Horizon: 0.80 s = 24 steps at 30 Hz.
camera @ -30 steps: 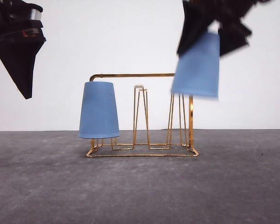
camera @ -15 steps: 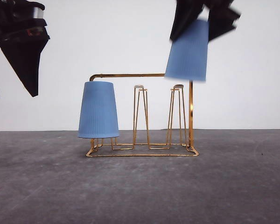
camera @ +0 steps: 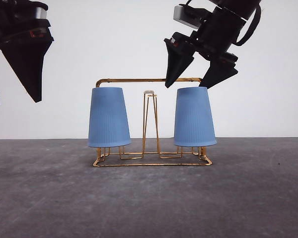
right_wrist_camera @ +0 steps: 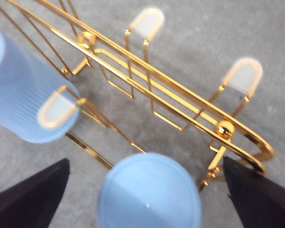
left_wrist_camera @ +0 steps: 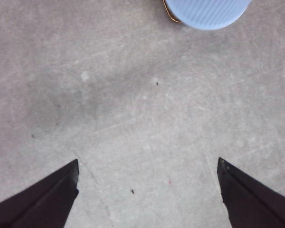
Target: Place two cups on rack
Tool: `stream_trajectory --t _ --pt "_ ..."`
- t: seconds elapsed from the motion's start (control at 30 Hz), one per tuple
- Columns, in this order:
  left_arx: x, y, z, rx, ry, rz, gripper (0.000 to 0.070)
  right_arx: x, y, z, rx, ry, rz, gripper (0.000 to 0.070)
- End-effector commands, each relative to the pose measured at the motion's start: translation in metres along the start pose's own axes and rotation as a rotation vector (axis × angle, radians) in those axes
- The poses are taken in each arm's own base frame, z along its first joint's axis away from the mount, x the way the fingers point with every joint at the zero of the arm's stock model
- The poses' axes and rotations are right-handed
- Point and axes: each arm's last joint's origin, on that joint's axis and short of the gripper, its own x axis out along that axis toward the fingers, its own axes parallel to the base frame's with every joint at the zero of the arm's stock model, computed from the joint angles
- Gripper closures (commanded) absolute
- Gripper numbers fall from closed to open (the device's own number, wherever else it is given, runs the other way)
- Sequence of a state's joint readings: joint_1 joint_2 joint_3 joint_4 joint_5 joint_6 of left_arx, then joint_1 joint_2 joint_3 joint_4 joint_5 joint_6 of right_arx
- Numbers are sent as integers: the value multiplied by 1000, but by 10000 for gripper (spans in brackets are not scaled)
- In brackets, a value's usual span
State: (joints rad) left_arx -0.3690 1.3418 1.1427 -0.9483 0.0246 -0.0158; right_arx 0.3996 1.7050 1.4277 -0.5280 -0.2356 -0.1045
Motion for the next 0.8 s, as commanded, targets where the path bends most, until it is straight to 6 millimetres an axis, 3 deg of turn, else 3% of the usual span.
stream_trajectory --t 0.0,0.17,0.37,0.47,0.67,0.77 --pt "0 -1 3 0 -7 -4 144 -2 1 7 -4 -29 -3 29" --pt "0 -1 6 -1 -33 -3 144 -24 0 7 22 -22 -66 30" --pt "-1 11 11 -42 -88 17 144 -66 -10 -5 64 -31 -140 60" --pt "-1 19 12 -66 -101 30 144 -84 -19 -25 106 -35 -213 72" --pt "-3 38 11 -127 -110 64 144 -109 -34 -93 257 -48 -309 73" --pt "-3 45 10 -154 -111 75 144 -121 -33 -117 305 -65 -324 72"
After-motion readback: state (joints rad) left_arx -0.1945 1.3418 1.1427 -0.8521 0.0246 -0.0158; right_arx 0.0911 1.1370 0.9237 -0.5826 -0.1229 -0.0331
